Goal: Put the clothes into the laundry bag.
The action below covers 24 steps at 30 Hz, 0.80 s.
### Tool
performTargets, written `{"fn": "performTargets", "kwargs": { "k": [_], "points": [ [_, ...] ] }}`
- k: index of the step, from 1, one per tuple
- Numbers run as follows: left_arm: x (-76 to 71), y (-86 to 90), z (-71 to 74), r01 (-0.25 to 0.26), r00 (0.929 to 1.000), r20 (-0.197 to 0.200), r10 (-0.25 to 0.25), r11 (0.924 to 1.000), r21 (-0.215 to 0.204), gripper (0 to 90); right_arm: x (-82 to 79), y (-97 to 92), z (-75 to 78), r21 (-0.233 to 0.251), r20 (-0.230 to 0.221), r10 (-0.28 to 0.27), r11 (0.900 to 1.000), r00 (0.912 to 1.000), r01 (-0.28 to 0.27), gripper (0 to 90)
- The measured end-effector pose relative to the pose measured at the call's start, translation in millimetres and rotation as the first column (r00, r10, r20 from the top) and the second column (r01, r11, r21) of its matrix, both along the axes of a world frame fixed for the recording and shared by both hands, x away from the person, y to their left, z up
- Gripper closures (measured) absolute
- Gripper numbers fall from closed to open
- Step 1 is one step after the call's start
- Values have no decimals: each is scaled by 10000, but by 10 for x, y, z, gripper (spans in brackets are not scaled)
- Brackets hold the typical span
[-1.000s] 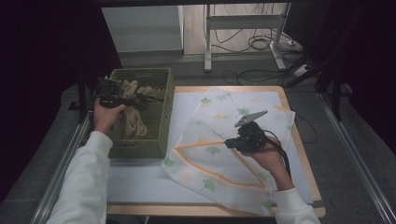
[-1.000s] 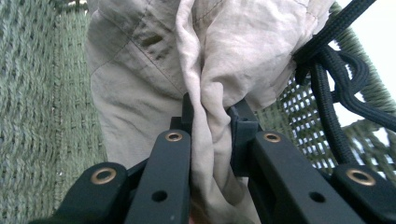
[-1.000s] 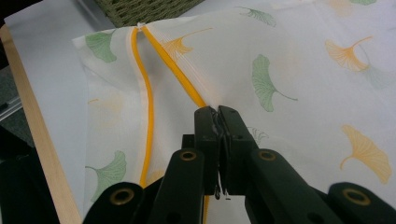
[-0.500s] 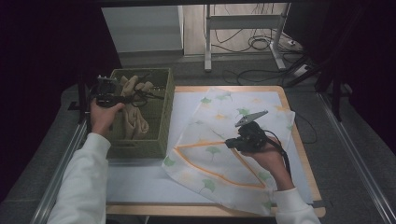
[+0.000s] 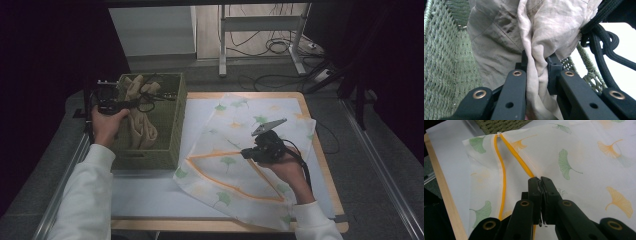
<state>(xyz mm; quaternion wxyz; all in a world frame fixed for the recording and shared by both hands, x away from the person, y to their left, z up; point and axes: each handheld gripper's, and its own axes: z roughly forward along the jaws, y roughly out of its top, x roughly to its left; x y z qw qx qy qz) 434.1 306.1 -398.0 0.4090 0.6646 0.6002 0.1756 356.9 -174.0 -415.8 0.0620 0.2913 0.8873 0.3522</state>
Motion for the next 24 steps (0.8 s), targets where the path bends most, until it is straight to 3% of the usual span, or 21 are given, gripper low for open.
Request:
{"fn": "performTargets", "kwargs": {
  "k": [12,24],
  "points": [
    [-101,-55,98,217,9981,586,-195,9990,-379,809,-2,3,-4,0,-31,-9,10000,10000,9,854],
    [-285,-114,309,569,9880,1465,-493,9972,-480,809,0,1,-6,-12,-42,-13,10000,10000,13,854]
  ]
}}
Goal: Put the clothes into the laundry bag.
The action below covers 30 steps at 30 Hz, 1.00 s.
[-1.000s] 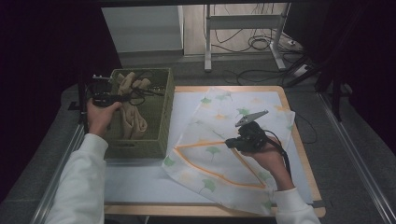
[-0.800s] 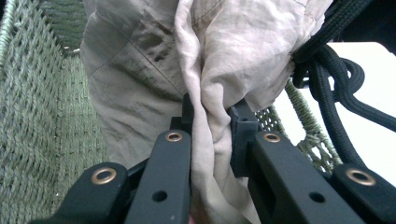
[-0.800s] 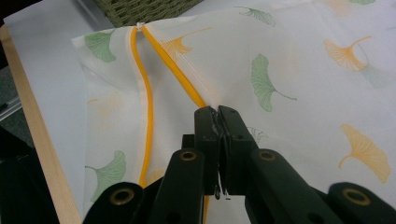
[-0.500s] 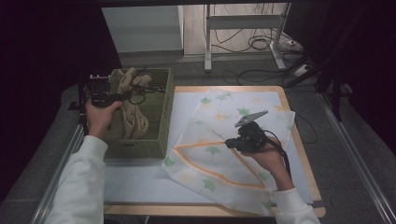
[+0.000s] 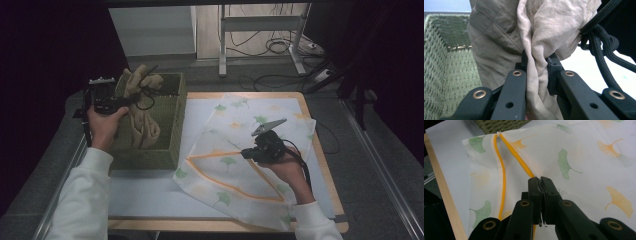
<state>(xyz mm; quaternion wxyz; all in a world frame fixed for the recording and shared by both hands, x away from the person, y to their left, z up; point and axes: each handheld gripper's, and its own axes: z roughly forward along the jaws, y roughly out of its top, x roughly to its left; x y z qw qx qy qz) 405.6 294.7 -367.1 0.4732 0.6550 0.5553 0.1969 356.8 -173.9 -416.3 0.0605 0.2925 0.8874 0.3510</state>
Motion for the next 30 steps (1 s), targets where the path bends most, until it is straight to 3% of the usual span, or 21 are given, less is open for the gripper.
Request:
{"fn": "performTargets", "kwargs": {
  "k": [14,30],
  "points": [
    [-207,-106,208,467,9961,742,-475,9988,123,809,12,-14,-7,24,-33,-40,10000,10000,40,855],
    [-361,-132,266,644,9904,1236,-619,9978,-169,809,18,-13,-21,-11,-89,-39,10000,10000,39,855]
  ]
}}
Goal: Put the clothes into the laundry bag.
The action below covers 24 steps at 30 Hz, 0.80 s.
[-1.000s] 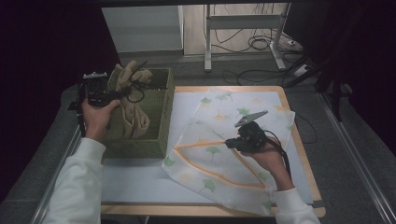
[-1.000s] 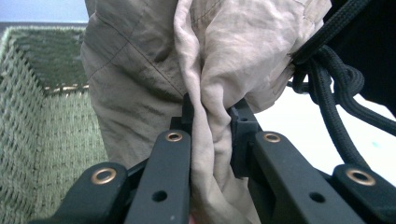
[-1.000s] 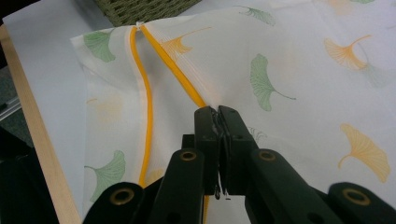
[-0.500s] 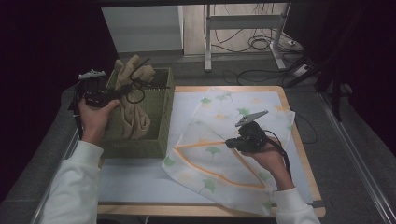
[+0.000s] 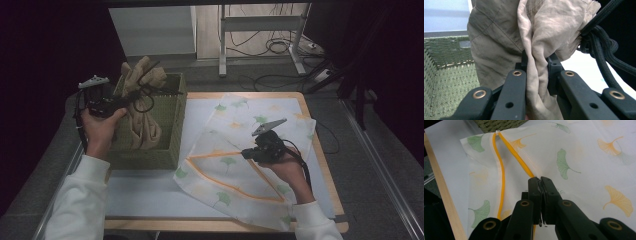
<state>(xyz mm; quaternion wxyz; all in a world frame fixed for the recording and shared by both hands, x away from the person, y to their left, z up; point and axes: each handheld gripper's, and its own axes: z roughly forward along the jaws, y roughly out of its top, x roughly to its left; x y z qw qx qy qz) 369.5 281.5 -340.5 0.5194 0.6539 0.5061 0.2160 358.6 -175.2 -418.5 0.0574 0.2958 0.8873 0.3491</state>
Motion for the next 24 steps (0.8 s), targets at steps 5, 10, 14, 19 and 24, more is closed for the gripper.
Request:
{"fn": "performTargets", "kwargs": {
  "k": [5,10,14,19,24],
  "points": [
    [-54,-15,52,96,9998,158,-96,10000,-2,808,-1,-3,3,1,11,-9,10000,10000,9,855],
    [-100,-23,82,188,9995,256,-185,9998,-90,807,-1,-2,1,-16,-4,-5,10000,10000,5,855],
    [-139,-47,87,331,9989,334,-327,9994,-101,807,2,-4,-3,-27,-14,-23,10000,10000,23,855],
    [-212,-113,124,575,9967,568,-571,9983,-55,807,5,-4,-6,-39,7,-5,10000,10000,5,855],
    [-277,-176,178,870,9937,712,-868,9962,-7,806,2,-2,-5,-49,3,-2,10000,10000,2,855]
  ]
}}
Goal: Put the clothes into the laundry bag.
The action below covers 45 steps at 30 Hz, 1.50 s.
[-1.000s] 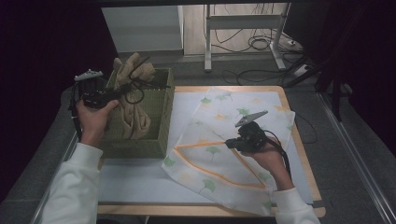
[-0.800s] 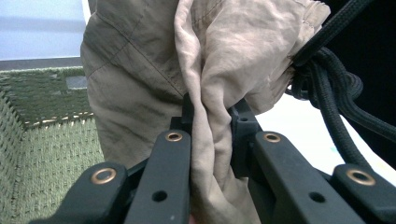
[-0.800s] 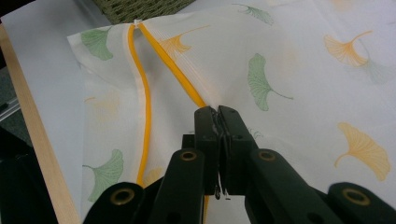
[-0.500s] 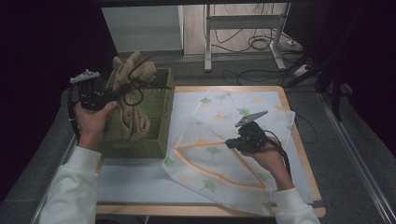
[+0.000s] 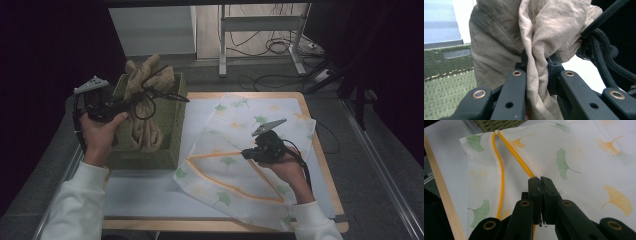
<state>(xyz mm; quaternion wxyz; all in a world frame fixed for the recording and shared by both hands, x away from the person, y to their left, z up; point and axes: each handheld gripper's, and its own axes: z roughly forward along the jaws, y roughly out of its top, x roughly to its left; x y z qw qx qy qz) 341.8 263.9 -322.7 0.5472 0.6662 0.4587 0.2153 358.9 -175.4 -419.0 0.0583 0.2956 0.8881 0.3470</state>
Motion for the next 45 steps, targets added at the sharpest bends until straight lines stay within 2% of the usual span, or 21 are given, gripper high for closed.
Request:
{"fn": "performTargets", "kwargs": {
  "k": [13,24,27,35,45],
  "points": [
    [-90,-82,15,504,9987,74,-503,9986,-184,806,0,-10,6,32,38,-15,10000,10000,15,855],
    [-159,-121,56,717,9972,215,-710,9968,-355,806,-2,-6,8,10,63,1,10000,10000,-1,855],
    [-174,-133,60,855,9962,216,-845,9950,-507,807,-2,-6,9,18,58,-11,10000,10000,11,855],
    [-233,-204,71,1158,9930,309,-1143,9918,-546,806,-4,-5,10,19,78,-5,10000,10000,5,855],
    [-274,-331,70,1677,9855,372,-1655,9835,-685,807,-1,-4,6,-4,57,-2,10000,10000,2,855]
  ]
}}
